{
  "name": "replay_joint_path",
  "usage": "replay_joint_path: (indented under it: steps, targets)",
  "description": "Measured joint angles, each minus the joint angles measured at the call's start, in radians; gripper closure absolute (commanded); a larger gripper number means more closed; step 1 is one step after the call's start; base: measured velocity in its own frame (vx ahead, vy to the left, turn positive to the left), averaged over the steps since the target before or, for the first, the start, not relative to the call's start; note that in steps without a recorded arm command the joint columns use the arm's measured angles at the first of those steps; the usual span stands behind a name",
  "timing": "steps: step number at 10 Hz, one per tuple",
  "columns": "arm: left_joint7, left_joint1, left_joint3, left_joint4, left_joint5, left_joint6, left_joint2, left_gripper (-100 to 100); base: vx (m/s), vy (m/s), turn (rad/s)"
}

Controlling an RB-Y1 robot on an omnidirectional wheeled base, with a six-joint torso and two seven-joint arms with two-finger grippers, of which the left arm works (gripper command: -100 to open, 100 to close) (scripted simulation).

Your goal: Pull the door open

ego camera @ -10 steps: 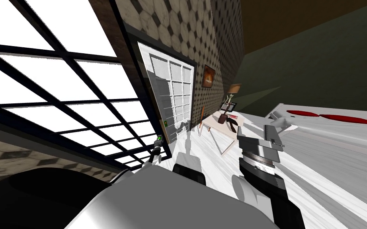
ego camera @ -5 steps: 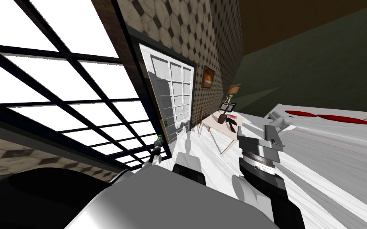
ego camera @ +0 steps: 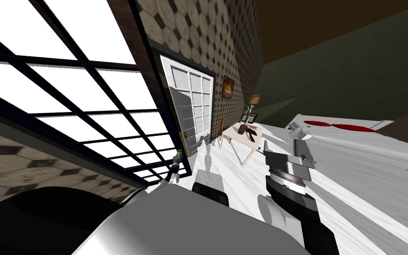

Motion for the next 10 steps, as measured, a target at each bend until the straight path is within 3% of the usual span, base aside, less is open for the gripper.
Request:
replay_joint_path:
  steps: [3, 5, 8, 10]
  targets:
    - [0.038, 0.000, -0.046, 0.001, -0.025, -0.005, 0.009, 100, -0.257, 0.014, -0.076]
    - [0.044, 0.014, -0.059, -0.019, -0.032, 0.004, 0.012, 100, -0.139, -0.003, -0.046]
    - [0.077, 0.017, -0.093, -0.022, -0.049, -0.009, 0.035, 100, -0.235, 0.030, -0.091]
    - [0.102, 0.035, -0.124, -0.040, -0.065, -0.018, 0.052, 100, -0.239, 0.013, -0.079]
